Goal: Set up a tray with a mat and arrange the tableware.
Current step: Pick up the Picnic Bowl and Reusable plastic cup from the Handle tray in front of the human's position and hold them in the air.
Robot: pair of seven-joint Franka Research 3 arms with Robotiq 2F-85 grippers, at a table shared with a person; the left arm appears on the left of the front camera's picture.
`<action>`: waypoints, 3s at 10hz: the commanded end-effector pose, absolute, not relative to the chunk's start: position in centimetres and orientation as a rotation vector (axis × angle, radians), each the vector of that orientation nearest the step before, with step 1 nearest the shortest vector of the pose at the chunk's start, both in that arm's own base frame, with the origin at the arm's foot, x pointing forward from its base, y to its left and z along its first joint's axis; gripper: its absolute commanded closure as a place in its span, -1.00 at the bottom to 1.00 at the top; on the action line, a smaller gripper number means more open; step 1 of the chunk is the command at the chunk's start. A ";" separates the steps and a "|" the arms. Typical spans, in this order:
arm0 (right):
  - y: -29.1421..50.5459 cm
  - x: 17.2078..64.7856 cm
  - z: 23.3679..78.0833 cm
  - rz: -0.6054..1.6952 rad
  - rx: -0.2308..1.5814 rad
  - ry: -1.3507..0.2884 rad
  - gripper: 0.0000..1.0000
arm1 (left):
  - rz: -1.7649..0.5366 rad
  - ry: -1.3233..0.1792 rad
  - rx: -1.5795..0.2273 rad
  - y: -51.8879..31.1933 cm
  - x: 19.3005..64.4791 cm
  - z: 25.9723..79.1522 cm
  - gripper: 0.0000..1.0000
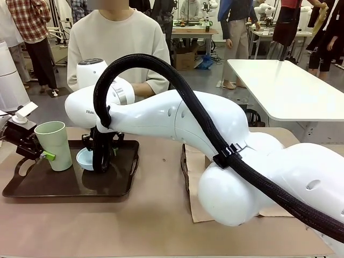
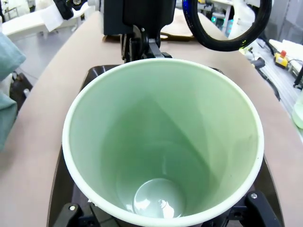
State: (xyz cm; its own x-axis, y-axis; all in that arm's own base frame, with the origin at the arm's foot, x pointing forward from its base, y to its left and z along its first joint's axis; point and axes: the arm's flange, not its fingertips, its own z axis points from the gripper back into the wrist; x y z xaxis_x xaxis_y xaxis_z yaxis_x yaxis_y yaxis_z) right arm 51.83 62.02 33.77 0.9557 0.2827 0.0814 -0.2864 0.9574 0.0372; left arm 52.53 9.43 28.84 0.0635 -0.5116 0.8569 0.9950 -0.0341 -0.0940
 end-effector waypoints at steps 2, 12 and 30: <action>62.3 51.5 34.3 0.279 0.038 -0.106 0.92 | -1.397 -0.764 -0.842 9.6 52.3 28.9 1.00; 57.0 44.1 42.1 0.233 0.000 -0.020 1.00 | -1.384 -0.740 -0.825 10.9 48.3 37.6 1.00; 58.9 35.3 64.0 0.007 0.041 -0.065 1.00 | -1.416 -0.874 -0.643 10.4 40.6 55.9 1.00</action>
